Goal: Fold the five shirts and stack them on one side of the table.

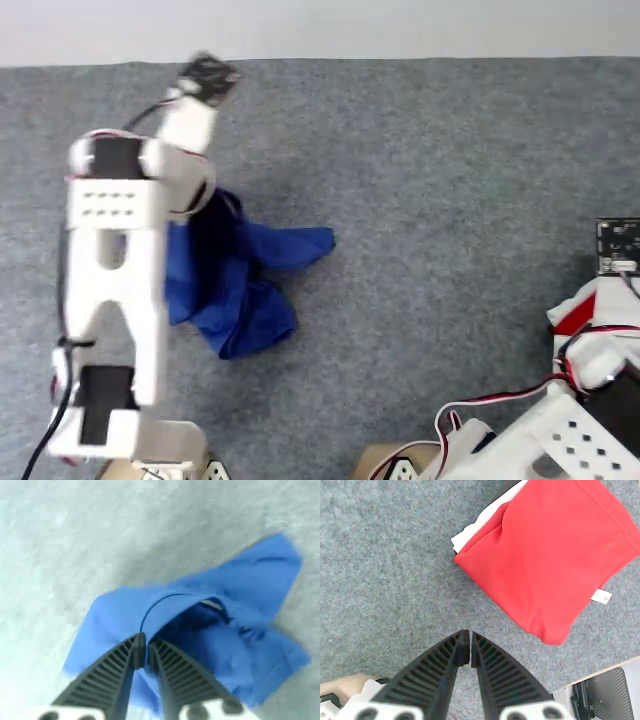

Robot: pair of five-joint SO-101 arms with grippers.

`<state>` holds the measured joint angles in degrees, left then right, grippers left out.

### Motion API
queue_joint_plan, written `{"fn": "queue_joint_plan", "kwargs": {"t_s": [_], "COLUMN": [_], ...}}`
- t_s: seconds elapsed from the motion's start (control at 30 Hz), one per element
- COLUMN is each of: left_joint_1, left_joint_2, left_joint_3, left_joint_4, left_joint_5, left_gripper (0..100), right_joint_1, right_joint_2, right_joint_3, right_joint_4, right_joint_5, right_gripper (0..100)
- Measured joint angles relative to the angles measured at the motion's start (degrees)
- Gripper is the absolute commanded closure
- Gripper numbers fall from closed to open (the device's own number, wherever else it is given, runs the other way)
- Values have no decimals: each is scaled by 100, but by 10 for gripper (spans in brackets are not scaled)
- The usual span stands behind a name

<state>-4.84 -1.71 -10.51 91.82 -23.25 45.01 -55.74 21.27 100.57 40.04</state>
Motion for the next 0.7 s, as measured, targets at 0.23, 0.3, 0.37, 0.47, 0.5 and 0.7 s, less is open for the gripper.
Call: {"fn": "queue_joint_plan", "kwargs": {"t_s": [0.23,0.3,0.37,0.47,0.5,0.7], "left_joint_1": [-2048,-2769,-3464,-4211,-4360,-4519], "left_joint_2": [-281,-281,-281,-281,-281,-325], "left_joint_3": [0,105,387,791,844,862], "left_joint_4": [686,686,598,360,299,176], "left_joint_5": [-765,-1090,-1451,-1864,-1952,-1987], "left_gripper": [992,992,992,988,971,818], "right_joint_1": [0,-105,-281,-598,-703,-1037], "right_joint_2": [0,0,0,0,0,0], "right_joint_3": [0,0,0,0,0,0], "right_joint_4": [0,0,0,0,0,0], "right_joint_5": [0,0,0,0,0,0], "right_gripper": [983,983,983,983,983,983]}}
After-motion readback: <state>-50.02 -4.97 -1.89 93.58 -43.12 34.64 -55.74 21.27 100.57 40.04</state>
